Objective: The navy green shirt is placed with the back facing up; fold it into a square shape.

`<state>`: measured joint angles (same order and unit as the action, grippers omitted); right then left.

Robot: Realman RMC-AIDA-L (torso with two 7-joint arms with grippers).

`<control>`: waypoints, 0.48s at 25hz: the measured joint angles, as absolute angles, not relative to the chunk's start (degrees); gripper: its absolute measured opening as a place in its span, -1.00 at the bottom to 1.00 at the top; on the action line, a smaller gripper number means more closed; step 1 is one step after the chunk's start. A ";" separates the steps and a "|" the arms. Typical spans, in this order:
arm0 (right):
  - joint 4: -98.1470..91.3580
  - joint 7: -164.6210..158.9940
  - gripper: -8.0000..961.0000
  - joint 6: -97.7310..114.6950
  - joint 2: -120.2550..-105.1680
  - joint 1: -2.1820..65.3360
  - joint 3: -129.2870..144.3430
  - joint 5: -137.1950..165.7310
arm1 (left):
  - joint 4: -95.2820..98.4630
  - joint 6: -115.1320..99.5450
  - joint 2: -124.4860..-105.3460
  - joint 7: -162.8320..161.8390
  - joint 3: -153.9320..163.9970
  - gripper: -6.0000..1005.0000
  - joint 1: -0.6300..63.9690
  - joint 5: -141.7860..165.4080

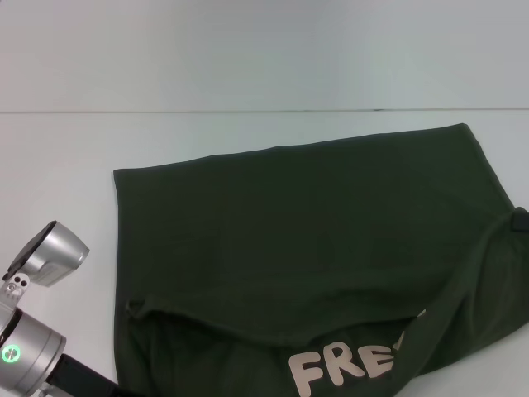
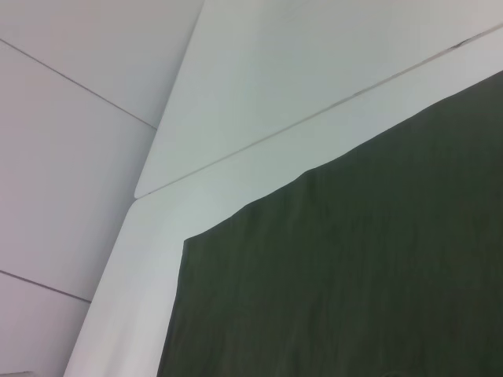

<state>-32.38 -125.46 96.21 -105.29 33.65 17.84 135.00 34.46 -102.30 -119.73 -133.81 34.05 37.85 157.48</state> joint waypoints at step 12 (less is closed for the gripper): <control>-32.17 -125.43 -0.92 96.33 -105.29 33.81 17.84 134.99 | 34.42 -102.85 -119.32 -133.60 34.12 -0.93 38.37 157.10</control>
<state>-32.17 -125.43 96.33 -105.29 33.81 17.84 135.00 34.42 -102.85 -119.32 -133.60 34.12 38.37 157.10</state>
